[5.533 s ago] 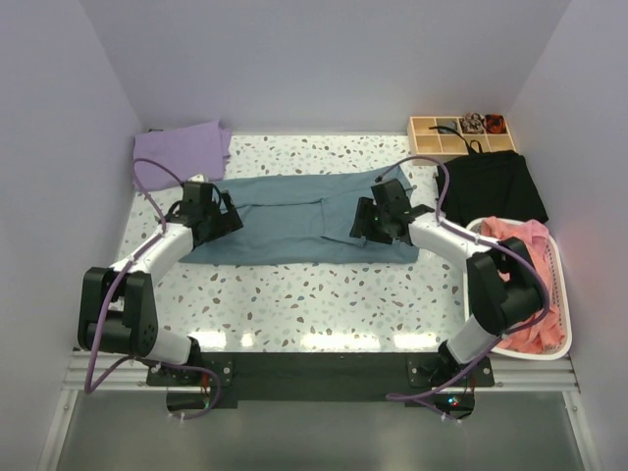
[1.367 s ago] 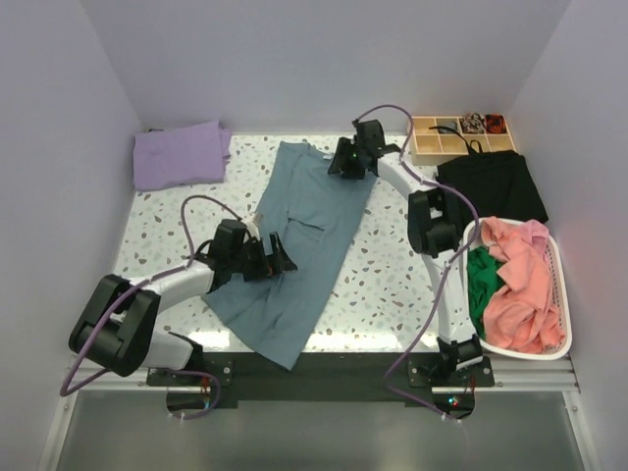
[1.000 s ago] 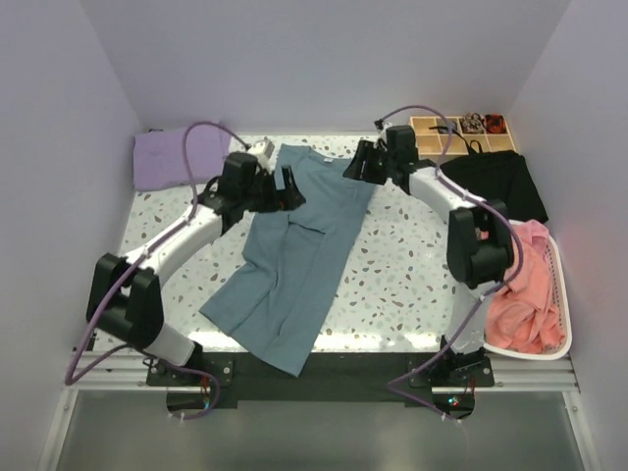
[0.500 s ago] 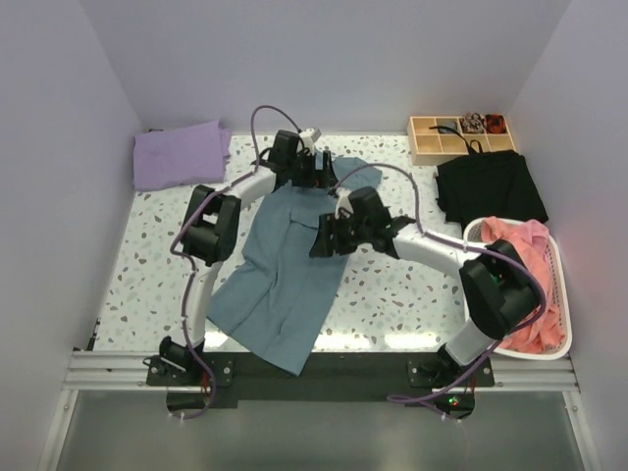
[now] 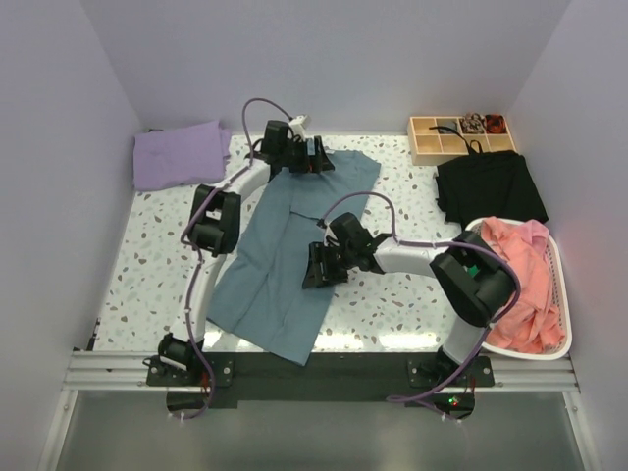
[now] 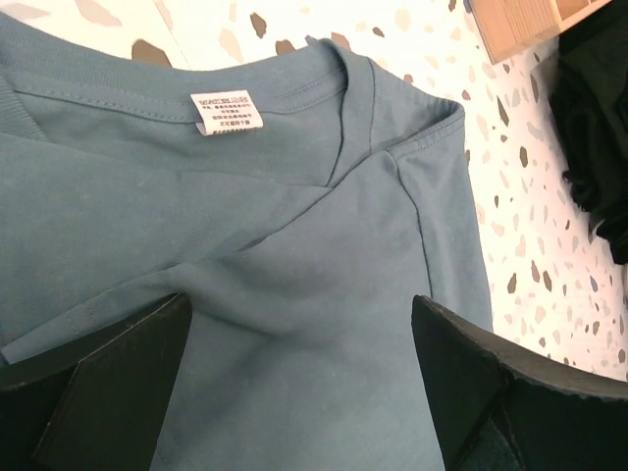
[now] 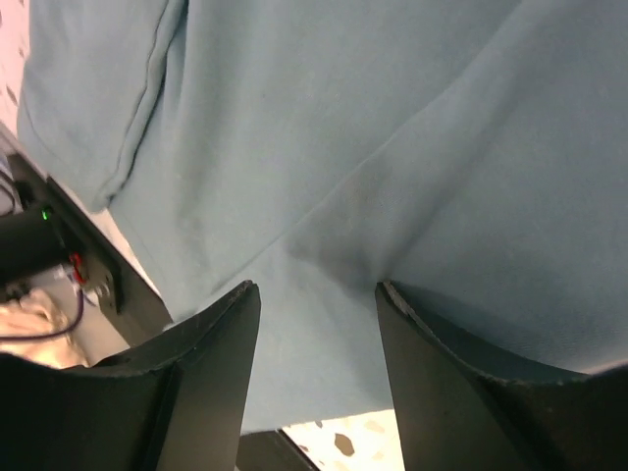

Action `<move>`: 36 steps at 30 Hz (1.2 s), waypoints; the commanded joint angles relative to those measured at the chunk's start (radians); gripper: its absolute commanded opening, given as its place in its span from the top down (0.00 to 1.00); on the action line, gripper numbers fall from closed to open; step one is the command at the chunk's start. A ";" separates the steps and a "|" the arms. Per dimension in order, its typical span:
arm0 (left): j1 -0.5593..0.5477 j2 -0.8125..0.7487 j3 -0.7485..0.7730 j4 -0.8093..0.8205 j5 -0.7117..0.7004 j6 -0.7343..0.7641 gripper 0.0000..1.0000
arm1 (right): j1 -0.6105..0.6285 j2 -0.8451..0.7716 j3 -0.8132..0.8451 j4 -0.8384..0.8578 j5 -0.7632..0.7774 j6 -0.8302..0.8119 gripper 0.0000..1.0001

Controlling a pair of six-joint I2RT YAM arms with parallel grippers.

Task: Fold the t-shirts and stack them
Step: Rotate the tshirt 90 degrees

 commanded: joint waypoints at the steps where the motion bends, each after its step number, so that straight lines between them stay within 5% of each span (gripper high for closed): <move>1: 0.028 0.067 0.075 0.006 -0.004 0.000 0.00 | 0.006 0.046 -0.039 -0.128 0.168 0.046 0.44; 9: 0.060 -0.010 0.000 0.079 -0.060 -0.056 0.00 | -0.031 -0.064 -0.048 -0.354 0.562 0.089 0.41; 18: 0.060 -0.103 -0.098 0.168 -0.146 -0.119 0.00 | -0.155 -0.083 -0.037 -0.387 0.561 -0.012 0.41; 28: 0.052 -0.125 0.023 0.171 -0.059 -0.067 0.00 | -0.155 -0.262 0.018 -0.329 0.395 -0.233 0.41; 33: 0.000 -0.336 -0.015 0.020 -0.256 0.097 0.00 | -0.155 -0.448 0.052 -0.375 0.577 -0.257 0.39; 36: -0.017 -0.513 -0.214 -0.020 -0.372 0.098 0.00 | -0.165 -0.479 0.084 -0.483 0.750 -0.236 0.35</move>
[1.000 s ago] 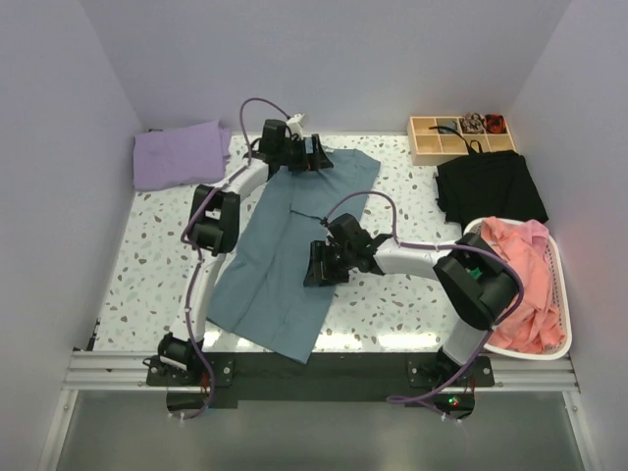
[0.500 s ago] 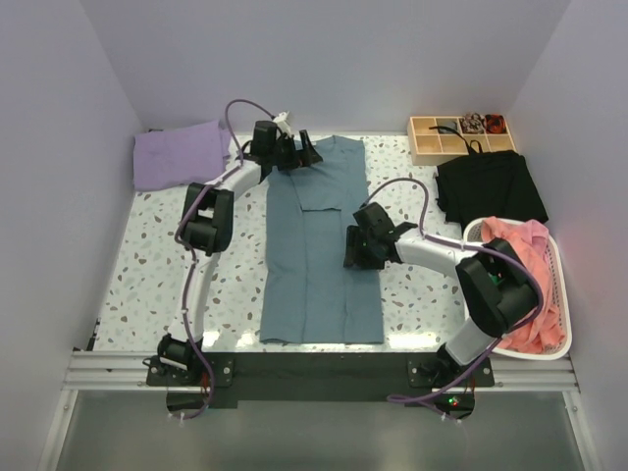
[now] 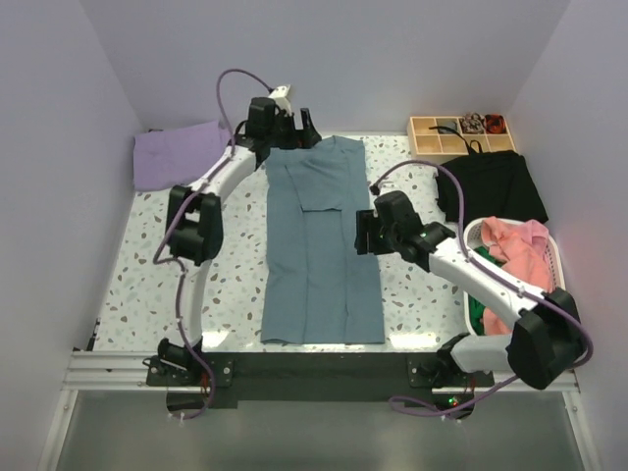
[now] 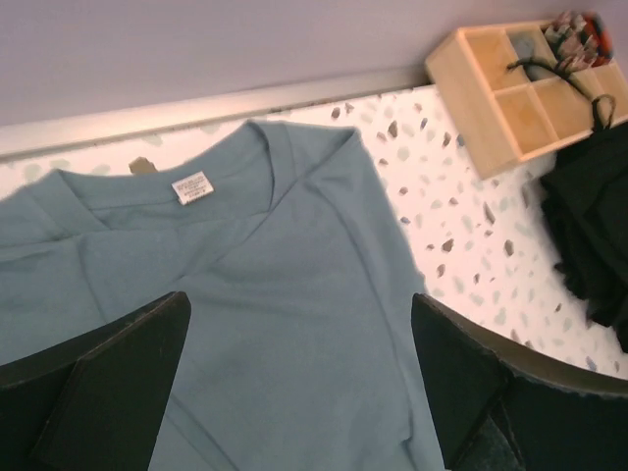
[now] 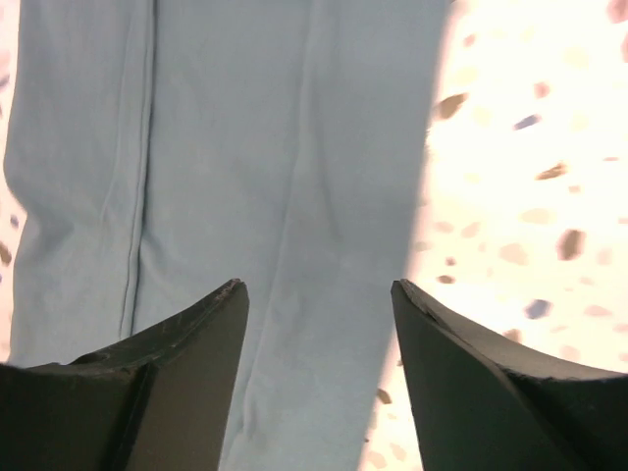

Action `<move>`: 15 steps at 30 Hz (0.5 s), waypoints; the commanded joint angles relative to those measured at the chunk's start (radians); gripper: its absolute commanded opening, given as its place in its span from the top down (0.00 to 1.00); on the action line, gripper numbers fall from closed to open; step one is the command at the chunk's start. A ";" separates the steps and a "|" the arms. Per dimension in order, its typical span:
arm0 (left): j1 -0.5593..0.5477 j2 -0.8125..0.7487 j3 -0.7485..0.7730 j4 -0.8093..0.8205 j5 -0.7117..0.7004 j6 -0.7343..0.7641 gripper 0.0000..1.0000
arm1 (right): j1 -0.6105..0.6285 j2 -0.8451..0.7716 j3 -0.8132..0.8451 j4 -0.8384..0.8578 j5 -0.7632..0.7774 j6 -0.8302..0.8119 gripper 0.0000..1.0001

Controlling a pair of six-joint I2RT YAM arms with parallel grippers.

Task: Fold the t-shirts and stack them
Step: Rotate the tshirt 90 degrees

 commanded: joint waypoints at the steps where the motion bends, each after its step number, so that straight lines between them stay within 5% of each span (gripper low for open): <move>1: -0.041 -0.351 -0.299 -0.045 -0.222 0.042 0.00 | -0.026 -0.054 0.070 -0.161 0.262 -0.013 0.32; 7: -0.105 -0.878 -1.064 0.066 -0.326 -0.101 0.00 | -0.040 -0.145 -0.045 -0.235 0.138 0.045 0.32; 15: -0.214 -1.353 -1.467 -0.196 -0.436 -0.312 0.00 | -0.040 -0.380 -0.289 -0.250 -0.082 0.148 0.32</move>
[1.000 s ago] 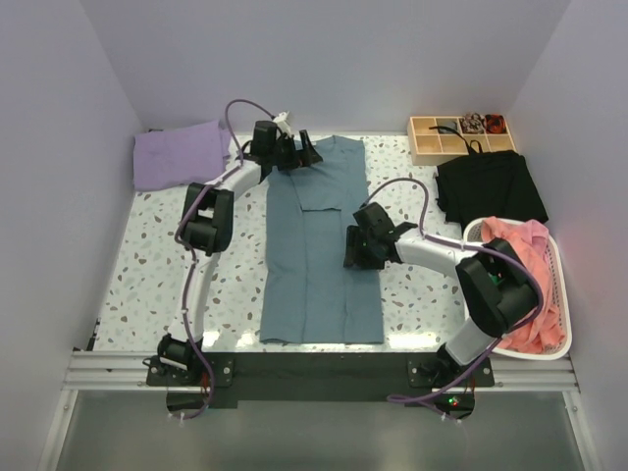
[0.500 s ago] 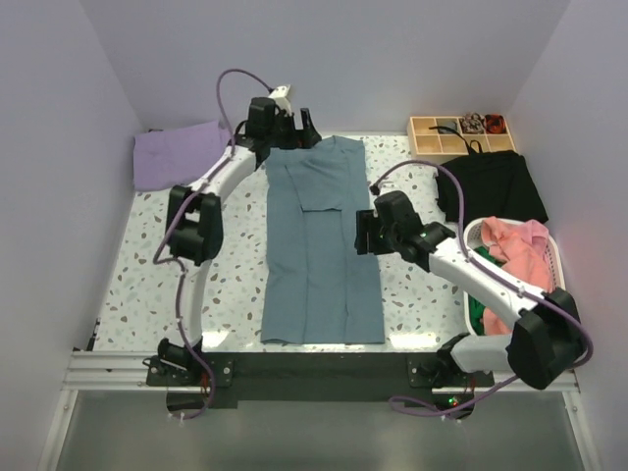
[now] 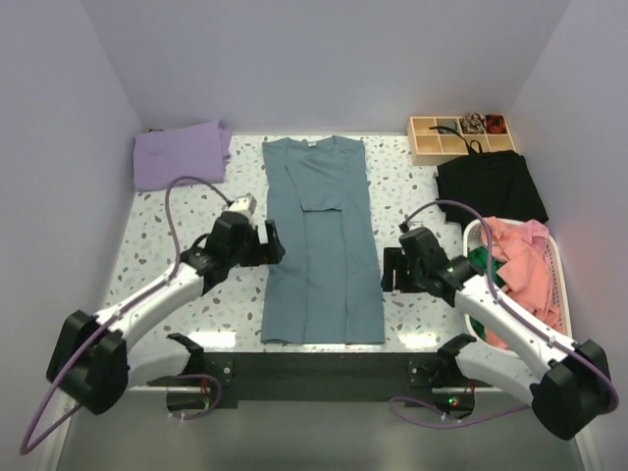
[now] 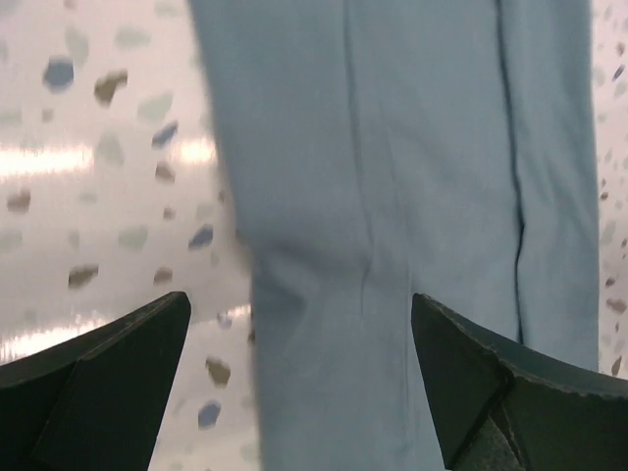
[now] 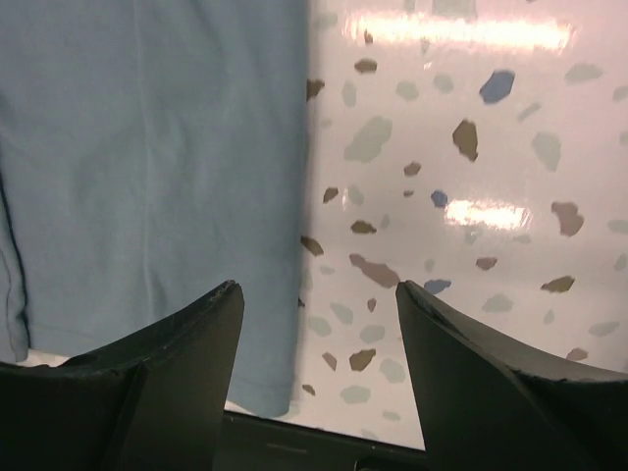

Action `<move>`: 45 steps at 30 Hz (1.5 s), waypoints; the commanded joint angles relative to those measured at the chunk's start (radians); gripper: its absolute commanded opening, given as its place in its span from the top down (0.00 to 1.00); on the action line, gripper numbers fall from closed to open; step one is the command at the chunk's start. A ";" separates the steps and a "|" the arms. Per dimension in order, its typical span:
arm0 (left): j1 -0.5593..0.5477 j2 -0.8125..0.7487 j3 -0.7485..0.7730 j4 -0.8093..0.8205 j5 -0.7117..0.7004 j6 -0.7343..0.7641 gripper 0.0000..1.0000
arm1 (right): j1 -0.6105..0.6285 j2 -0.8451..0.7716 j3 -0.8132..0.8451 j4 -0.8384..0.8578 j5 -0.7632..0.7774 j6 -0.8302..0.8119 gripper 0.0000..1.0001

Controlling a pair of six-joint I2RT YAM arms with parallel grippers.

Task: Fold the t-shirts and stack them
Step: Rotate the tshirt 90 degrees, then grab the bottom of the folded rectangular tshirt with both arms

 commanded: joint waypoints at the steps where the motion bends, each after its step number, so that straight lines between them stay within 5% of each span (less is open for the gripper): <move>1: -0.051 -0.246 -0.124 -0.155 -0.069 -0.174 0.00 | 0.002 -0.090 -0.064 -0.049 -0.135 0.071 0.32; 7: -0.168 -0.438 -0.312 -0.299 -0.042 -0.383 0.00 | 0.002 -0.119 -0.129 -0.089 -0.182 0.186 0.37; 15: -0.297 -0.466 -0.438 -0.321 0.003 -0.517 0.00 | 0.028 -0.167 -0.232 -0.080 -0.221 0.289 0.38; 23: -0.357 -0.480 -0.444 -0.385 0.105 -0.517 0.00 | 0.132 -0.152 -0.272 -0.060 -0.241 0.370 0.38; 31: -0.383 -0.687 -0.472 -0.577 0.182 -0.555 0.00 | 0.159 -0.178 -0.278 -0.091 -0.222 0.404 0.38; 40: -0.386 -0.555 -0.492 -0.458 0.152 -0.517 0.00 | 0.163 -0.129 -0.278 -0.034 -0.219 0.395 0.39; 45: -0.386 -0.521 -0.495 -0.424 0.127 -0.518 0.23 | 0.163 -0.096 -0.278 -0.006 -0.218 0.390 0.39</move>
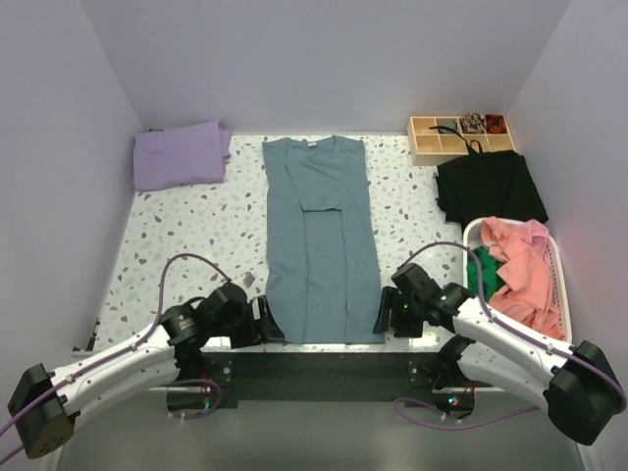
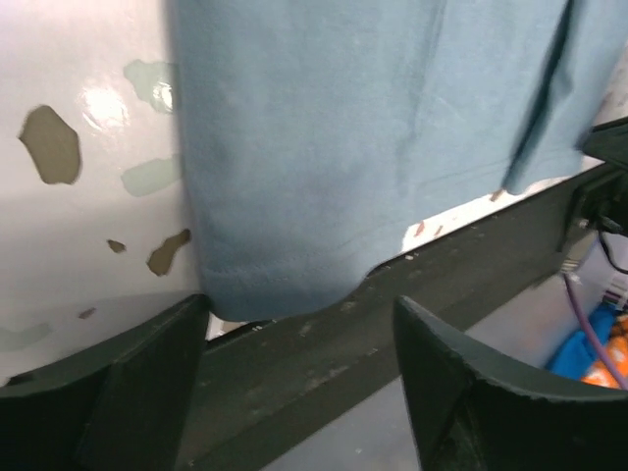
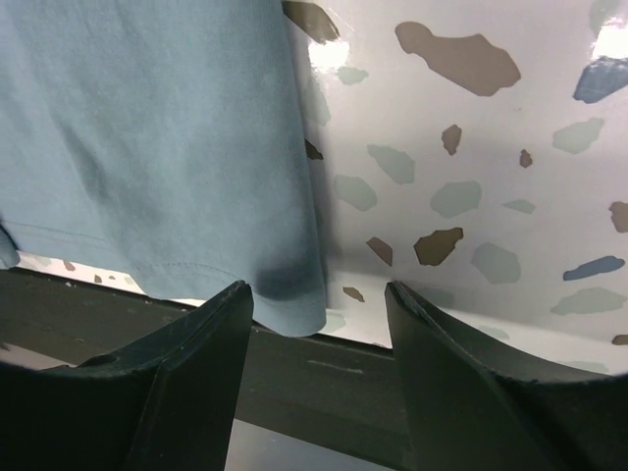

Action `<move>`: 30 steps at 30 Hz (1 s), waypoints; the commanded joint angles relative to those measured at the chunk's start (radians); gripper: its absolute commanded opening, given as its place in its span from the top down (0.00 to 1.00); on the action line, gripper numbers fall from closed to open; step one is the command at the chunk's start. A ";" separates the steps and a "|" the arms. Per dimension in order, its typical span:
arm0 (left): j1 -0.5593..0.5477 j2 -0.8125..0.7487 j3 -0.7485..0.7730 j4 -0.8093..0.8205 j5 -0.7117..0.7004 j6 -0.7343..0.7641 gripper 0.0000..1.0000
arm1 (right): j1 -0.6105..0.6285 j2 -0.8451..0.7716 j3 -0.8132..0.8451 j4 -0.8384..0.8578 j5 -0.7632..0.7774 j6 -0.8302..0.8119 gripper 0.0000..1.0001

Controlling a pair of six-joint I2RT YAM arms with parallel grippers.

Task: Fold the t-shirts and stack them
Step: Grab the bottom of the folded rectangular tshirt with both arms

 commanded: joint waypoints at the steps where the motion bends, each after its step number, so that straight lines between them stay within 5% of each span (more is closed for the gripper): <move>1: -0.006 0.051 -0.056 -0.051 -0.050 0.021 0.29 | 0.006 0.026 -0.004 0.041 0.009 0.006 0.39; 9: -0.008 0.074 -0.050 -0.043 -0.093 0.014 0.88 | 0.008 0.046 -0.036 0.097 0.012 0.021 0.50; 14: -0.008 0.081 -0.054 -0.019 -0.087 0.014 1.00 | 0.008 0.079 -0.051 0.163 -0.027 0.024 0.60; 20: -0.006 0.043 -0.059 -0.008 -0.061 0.010 1.00 | 0.008 0.039 -0.051 0.135 -0.021 0.031 1.00; 22: -0.006 0.028 -0.056 -0.019 -0.060 0.009 1.00 | 0.008 0.013 -0.051 0.114 -0.011 0.034 1.00; 23: -0.006 0.016 -0.053 -0.025 -0.067 0.006 0.68 | 0.006 0.007 -0.050 0.109 -0.007 0.034 0.88; 24: -0.006 0.008 -0.050 -0.045 -0.072 0.003 0.49 | 0.008 -0.004 -0.050 0.104 -0.005 0.037 0.83; 26: -0.006 -0.011 -0.042 -0.056 -0.095 0.000 0.46 | 0.006 -0.015 -0.053 0.097 0.002 0.041 0.66; 29: -0.008 -0.008 -0.024 -0.080 -0.135 -0.009 0.24 | 0.006 -0.020 -0.054 0.097 0.001 0.041 0.57; 30: -0.006 -0.005 -0.021 -0.080 -0.141 -0.009 0.24 | 0.008 -0.018 -0.054 0.095 -0.001 0.043 0.56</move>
